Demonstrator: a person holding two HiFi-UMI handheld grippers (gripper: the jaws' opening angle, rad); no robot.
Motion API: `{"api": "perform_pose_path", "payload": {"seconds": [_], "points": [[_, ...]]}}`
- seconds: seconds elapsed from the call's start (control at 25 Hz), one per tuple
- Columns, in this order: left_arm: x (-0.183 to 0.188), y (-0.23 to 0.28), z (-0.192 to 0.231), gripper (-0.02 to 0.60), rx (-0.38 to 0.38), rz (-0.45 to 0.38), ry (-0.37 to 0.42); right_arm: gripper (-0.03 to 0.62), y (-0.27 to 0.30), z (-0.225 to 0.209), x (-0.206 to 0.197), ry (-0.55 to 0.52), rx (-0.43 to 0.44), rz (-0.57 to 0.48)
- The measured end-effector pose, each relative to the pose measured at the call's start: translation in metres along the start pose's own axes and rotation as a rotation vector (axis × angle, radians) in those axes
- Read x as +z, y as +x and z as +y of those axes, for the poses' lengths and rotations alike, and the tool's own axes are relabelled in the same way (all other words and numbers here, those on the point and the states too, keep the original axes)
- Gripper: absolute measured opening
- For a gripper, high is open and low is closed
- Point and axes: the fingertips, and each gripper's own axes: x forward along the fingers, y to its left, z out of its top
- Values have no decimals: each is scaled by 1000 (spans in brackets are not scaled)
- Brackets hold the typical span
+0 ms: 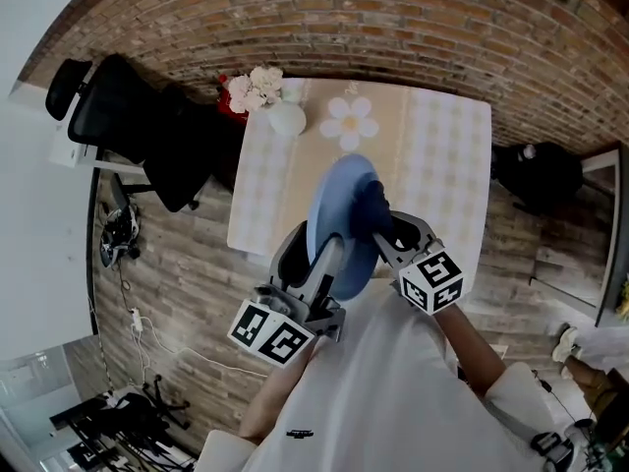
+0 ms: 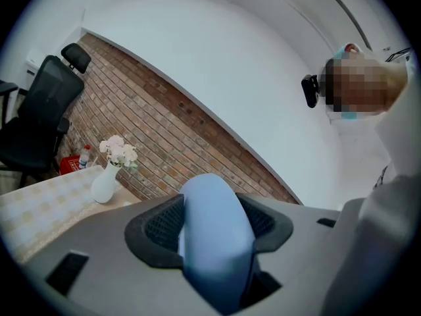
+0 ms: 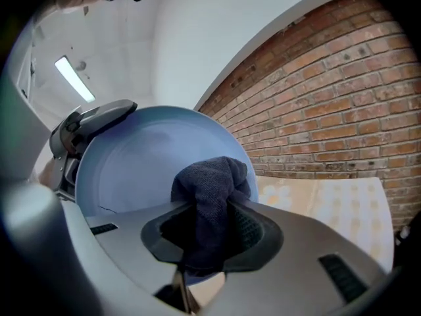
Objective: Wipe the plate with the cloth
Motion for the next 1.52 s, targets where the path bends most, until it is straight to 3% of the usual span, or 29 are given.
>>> {"api": "perform_pose_path", "payload": {"seconds": [0.24,0.36,0.6,0.92,1.52], "points": [[4,3,-1,247,0,9,13,126,13,-10,7,70,-52,-20],[5,2,0,247,4,13,12,126,18,-20,0,83,-91,26],[2,5,-7,247,-11,31,18,126,22,-22,-5,96,-75,64],[-3,2,-15,247,-39,46,47,126,23,-22,6,126,-88,4],[-8,1,-17,247,-55,87,58,126,21,11,76,-36,-1,-149]]}}
